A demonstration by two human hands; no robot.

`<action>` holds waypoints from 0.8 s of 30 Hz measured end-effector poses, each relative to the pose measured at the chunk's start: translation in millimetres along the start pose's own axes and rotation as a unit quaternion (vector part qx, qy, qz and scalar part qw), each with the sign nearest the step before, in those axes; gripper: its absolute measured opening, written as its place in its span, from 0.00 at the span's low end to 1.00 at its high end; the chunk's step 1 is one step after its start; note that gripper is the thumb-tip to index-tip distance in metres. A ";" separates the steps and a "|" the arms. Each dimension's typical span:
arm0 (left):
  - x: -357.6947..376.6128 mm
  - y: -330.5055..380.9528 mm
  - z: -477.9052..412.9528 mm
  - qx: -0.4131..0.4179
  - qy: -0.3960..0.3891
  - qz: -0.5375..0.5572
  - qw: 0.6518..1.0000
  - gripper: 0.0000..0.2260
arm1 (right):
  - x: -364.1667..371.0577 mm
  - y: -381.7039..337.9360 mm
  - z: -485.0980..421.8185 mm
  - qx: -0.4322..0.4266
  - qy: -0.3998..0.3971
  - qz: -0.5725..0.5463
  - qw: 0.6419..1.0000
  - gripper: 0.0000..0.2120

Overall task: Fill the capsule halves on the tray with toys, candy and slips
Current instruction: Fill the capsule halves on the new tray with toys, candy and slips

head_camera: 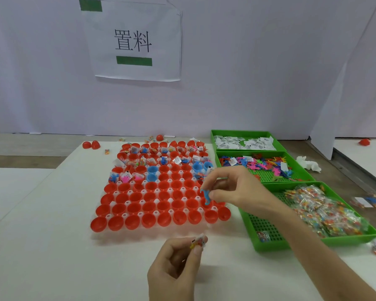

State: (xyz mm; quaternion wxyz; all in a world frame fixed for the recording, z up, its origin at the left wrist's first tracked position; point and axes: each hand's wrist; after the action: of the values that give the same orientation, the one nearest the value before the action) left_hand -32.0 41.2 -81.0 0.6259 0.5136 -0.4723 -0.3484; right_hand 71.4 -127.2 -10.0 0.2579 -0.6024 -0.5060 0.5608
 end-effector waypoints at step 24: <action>1.5 2.1 3.1 0.067 0.102 0.025 0.992 0.11 | 26.3 -16.5 13.0 0.053 -0.235 0.001 0.970 0.08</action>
State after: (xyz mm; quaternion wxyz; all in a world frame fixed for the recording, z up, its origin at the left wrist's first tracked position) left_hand -34.5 39.3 -78.5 0.6436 0.5755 -0.4408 -0.2455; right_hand 50.2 -101.1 -9.5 0.1626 -0.4397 -0.5212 0.7132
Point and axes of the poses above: each hand's wrist, its own z-axis away from the middle knuckle, its own x-axis out of the palm, y = z × x, and after that the axes turned 7 degrees about y, right-handed
